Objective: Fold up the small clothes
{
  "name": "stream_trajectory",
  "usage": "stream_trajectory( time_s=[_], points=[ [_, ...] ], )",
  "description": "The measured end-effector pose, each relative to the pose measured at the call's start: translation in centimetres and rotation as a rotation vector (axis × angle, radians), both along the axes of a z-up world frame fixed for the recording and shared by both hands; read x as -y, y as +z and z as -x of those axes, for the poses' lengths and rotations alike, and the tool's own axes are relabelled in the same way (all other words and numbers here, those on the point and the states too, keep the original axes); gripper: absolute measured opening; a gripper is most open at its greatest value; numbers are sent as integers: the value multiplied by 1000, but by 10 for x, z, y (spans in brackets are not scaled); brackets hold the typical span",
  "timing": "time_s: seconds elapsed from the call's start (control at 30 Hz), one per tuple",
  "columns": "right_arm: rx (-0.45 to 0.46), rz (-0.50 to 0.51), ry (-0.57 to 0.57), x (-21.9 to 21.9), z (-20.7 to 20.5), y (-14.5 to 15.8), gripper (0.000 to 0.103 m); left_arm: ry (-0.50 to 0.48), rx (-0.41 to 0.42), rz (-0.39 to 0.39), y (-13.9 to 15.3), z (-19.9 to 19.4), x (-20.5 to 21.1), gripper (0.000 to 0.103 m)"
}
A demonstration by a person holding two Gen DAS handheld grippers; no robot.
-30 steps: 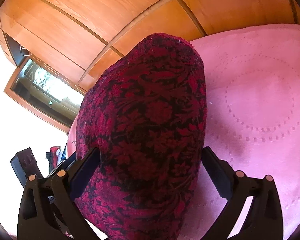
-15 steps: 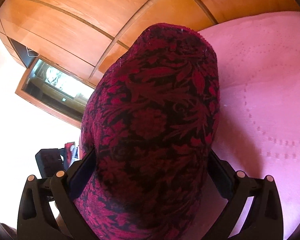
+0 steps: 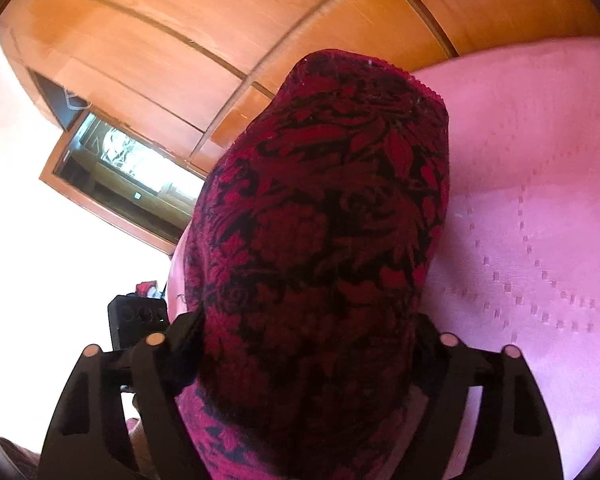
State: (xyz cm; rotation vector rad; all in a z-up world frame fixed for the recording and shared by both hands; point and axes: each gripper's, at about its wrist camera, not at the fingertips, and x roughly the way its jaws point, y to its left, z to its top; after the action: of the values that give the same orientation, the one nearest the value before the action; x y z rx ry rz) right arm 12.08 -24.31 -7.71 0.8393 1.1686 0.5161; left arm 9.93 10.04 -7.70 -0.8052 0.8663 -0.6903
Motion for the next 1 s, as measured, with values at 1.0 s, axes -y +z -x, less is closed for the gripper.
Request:
stream_trajectory(
  time_s=[1.0],
  points=[
    [18, 260, -612, 238, 234, 54, 73, -584, 127, -239, 77, -17, 338, 62]
  ],
)
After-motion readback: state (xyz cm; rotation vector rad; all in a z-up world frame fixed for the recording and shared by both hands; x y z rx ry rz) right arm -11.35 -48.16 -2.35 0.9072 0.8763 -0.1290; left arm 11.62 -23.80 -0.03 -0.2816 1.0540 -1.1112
